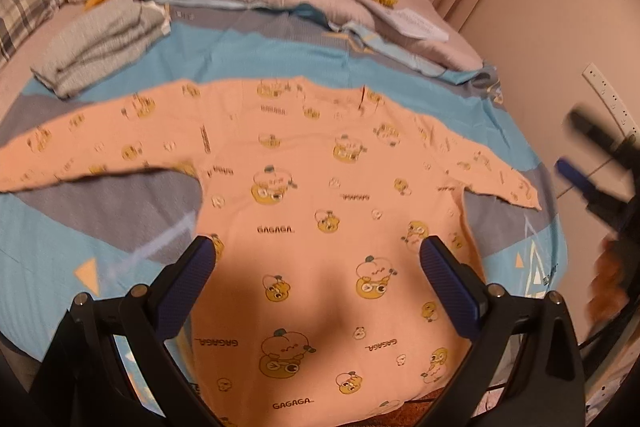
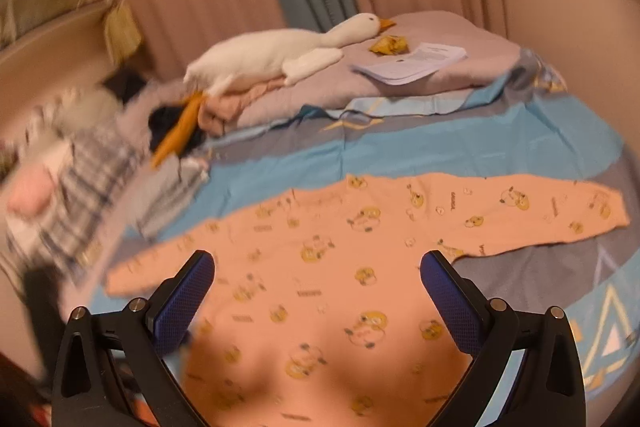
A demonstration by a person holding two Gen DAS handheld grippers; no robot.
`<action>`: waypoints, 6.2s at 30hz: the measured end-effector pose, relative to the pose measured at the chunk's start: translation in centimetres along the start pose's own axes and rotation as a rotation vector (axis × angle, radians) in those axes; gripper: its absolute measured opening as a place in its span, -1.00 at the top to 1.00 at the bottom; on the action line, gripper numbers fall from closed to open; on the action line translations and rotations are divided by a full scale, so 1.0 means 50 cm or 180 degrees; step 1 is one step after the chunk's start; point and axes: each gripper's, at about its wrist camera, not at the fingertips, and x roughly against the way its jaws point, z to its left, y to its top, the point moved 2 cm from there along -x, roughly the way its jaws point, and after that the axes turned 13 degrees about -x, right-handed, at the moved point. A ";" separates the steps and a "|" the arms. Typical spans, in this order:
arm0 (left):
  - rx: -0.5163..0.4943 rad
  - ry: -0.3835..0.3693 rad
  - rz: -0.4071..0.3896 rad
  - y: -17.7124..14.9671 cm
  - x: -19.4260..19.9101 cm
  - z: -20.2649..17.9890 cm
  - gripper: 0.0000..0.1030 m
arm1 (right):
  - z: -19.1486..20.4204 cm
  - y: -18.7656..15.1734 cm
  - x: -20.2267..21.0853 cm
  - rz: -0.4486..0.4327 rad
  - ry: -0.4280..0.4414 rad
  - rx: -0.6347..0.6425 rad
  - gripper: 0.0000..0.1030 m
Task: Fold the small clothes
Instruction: 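Reach the right gripper to a sleeve cuff and close on it, then lift the sleeve with the right gripper and fold it across the body, then lay the sleeve on the body and open the right gripper, then grasp the other sleeve cuff with the left gripper and lift it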
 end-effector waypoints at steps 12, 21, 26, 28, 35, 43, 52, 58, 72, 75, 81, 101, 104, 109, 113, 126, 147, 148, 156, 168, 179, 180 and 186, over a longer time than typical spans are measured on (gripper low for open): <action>0.0038 -0.0069 0.0504 -0.041 -0.126 -0.005 -0.42 | -0.325 0.147 0.011 -0.0364 -0.0675 -0.1345 -0.51; 0.0007 -0.0056 0.0666 -0.063 -0.165 -0.006 -0.10 | -0.604 0.159 0.012 -0.0449 -0.1514 -0.2279 0.11; 0.0031 -0.0041 0.0681 -0.063 -0.172 -0.004 -0.10 | -0.669 0.143 0.002 -0.0458 -0.1702 -0.2489 0.11; 0.0042 -0.0041 0.0681 -0.064 -0.174 -0.004 -0.10 | -0.682 0.147 -0.007 -0.0483 -0.1726 -0.2509 0.12; 0.0147 -0.0118 0.0670 -0.061 -0.176 0.007 -0.10 | -0.727 0.152 -0.033 -0.0548 -0.1637 -0.2556 0.48; 0.0164 -0.0127 0.0617 -0.049 -0.163 0.009 -0.10 | -0.690 0.179 0.003 -0.0707 -0.1758 -0.2170 0.86; 0.0153 0.0029 0.0318 -0.016 -0.111 0.030 -0.10 | -0.492 0.268 0.077 -0.1032 -0.1492 -0.1377 0.87; 0.0173 0.0101 0.0136 -0.004 -0.075 0.048 -0.12 | -0.316 0.287 0.059 -0.1014 -0.1159 -0.0727 0.87; 0.0275 0.0310 -0.0129 -0.005 -0.014 0.096 -0.14 | -0.016 0.189 -0.090 -0.0393 -0.0502 0.0229 0.87; 0.0335 0.0317 -0.0154 -0.009 -0.008 0.108 -0.14 | 0.023 0.157 -0.121 -0.0229 -0.0403 0.0360 0.87; 0.0422 0.0362 -0.0155 -0.019 -0.005 0.130 -0.14 | 0.086 0.075 -0.191 0.0172 -0.0266 0.0551 0.87; 0.0596 0.0370 -0.0025 -0.051 -0.029 0.165 -0.15 | 0.082 -0.157 -0.380 0.1428 -0.0345 0.0812 0.87; 0.0601 0.0350 -0.0025 -0.053 -0.032 0.166 -0.18 | 0.076 -0.171 -0.390 0.1452 -0.0377 0.0832 0.87; 0.0628 0.0222 -0.0033 -0.047 -0.036 0.163 -0.34 | 0.076 -0.168 -0.381 0.1464 -0.0300 0.0802 0.87; 0.0625 0.0055 -0.0098 -0.029 -0.036 0.152 -0.57 | 0.070 -0.160 -0.352 0.1461 -0.0195 0.0771 0.39; 0.0372 -0.0566 -0.0080 0.077 -0.150 0.069 -0.58 | -0.052 -0.074 -0.224 0.0803 -0.0479 0.0295 0.02; 0.0326 -0.0651 -0.0087 0.103 -0.267 0.014 0.90 | -0.209 -0.058 -0.175 0.0623 -0.0780 -0.0341 0.02; 0.0307 -0.0654 -0.0170 0.114 -0.251 0.010 0.90 | -0.212 -0.058 -0.174 0.0618 -0.0789 -0.0355 0.02; 0.0093 -0.0628 -0.0644 0.213 -0.125 -0.005 0.91 | -0.229 -0.051 -0.164 0.0562 -0.0787 -0.0438 0.02; 0.0064 -0.0284 -0.0908 0.253 -0.044 0.060 0.91 | -0.228 -0.028 -0.185 0.0575 -0.0708 -0.0524 0.02; 0.0180 -0.0082 -0.0912 0.241 -0.020 0.119 0.91 | -0.191 -0.031 -0.266 0.0790 -0.0755 -0.0385 0.21; 0.0184 -0.0055 -0.0896 0.238 -0.021 0.123 0.91 | -0.190 -0.033 -0.273 0.0818 -0.0778 -0.0366 0.25; 0.0279 0.0019 -0.0785 0.216 -0.031 0.154 0.91 | -0.186 -0.042 -0.294 0.0870 -0.0967 -0.0248 0.31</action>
